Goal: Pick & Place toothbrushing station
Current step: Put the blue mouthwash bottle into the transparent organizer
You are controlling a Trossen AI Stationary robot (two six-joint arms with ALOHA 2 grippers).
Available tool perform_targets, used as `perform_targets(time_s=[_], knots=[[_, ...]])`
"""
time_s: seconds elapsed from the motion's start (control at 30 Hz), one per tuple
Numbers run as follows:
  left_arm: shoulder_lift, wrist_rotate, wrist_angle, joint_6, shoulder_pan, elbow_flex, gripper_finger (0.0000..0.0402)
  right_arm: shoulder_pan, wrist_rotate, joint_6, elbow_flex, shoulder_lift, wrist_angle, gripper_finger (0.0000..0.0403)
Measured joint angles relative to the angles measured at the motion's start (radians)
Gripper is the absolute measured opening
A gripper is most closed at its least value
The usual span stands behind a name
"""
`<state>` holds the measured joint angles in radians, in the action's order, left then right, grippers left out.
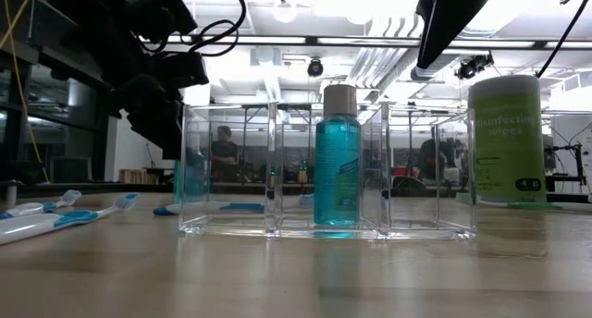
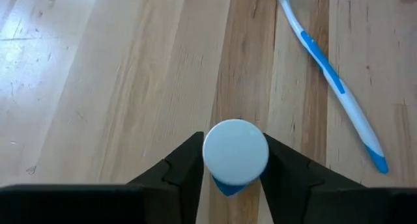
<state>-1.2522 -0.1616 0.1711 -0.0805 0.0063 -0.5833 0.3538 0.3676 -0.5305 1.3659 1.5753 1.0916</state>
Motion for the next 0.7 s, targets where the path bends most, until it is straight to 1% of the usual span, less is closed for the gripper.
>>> perform_targets(time_s=[0.23,0.4,0.5,0.7], knots=[[0.000,0.000,0.000,-0.048,0.000,0.000,0.0087,0.000,0.000,-0.015,0.000,0.000,0.000,0.0142],[0.000,0.001,0.000,-0.052,0.000,0.000,0.0087,0.000,-0.002,-0.016,0.000,0.000,0.000,0.0142],[0.002,0.003,0.000,-0.082,0.000,0.000,0.0087,0.000,-0.002,-0.025,0.000,0.000,0.000,0.0142],[0.056,0.006,0.000,-0.104,-0.007,0.000,0.0087,0.000,-0.003,-0.052,0.000,0.000,0.005,0.0142]])
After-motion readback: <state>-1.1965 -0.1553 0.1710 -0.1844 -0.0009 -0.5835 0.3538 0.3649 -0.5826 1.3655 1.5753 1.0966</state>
